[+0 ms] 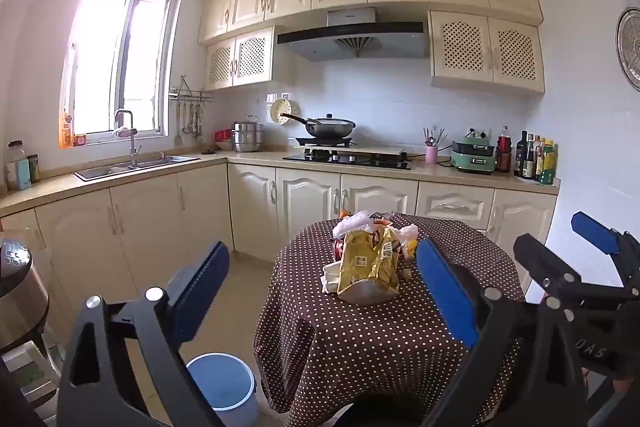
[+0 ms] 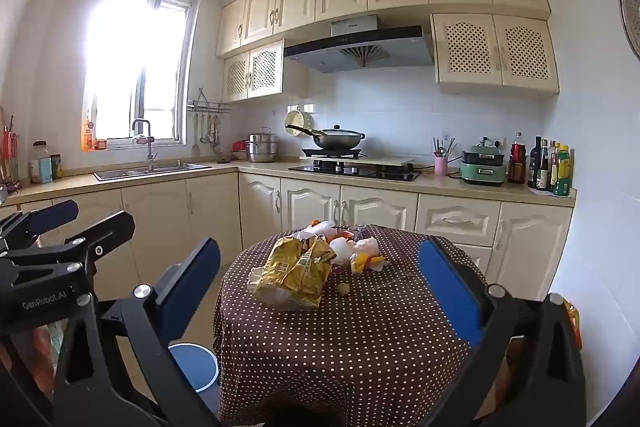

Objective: Collect trash

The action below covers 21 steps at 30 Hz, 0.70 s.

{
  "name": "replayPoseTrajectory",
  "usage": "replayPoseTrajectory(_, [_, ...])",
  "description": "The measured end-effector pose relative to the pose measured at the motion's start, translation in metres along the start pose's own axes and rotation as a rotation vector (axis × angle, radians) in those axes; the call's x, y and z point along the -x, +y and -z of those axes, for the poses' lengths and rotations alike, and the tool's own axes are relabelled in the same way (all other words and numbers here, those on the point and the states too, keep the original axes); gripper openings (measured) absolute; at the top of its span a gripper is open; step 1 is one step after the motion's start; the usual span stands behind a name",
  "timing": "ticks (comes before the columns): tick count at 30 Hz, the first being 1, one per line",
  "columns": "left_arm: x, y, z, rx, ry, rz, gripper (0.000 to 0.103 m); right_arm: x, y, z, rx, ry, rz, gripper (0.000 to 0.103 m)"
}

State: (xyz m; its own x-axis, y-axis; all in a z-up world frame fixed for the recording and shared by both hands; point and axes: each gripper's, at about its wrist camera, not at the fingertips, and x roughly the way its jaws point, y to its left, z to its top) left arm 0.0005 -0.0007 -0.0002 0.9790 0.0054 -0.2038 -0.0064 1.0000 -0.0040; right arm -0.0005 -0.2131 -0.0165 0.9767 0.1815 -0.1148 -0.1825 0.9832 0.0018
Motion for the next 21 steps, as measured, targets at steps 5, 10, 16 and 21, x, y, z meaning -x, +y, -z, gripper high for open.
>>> replayPoseTrajectory(5, [-0.0006, -0.0009, -0.0005, -0.002, -0.003, 0.007, 0.093, 0.0011, -0.0001, -0.0001, 0.003, -0.002, -0.001, 0.096])
replayPoseTrajectory(10, [0.0005, -0.0042, 0.0014, 0.004, -0.001, 0.008, 0.093, 0.0039, -0.0034, -0.0022, 0.004, -0.002, 0.003, 0.096])
replayPoseTrajectory(16, [-0.0014, -0.0072, 0.0036, 0.004, -0.003, 0.005, 0.093, 0.0025, -0.0079, 0.0004, 0.000, 0.000, 0.008, 0.096])
replayPoseTrajectory(21, [-0.0012, -0.0062, 0.0038, 0.003, -0.005, 0.004, 0.093, 0.0048, -0.0038, -0.0022, 0.001, 0.002, 0.015, 0.096])
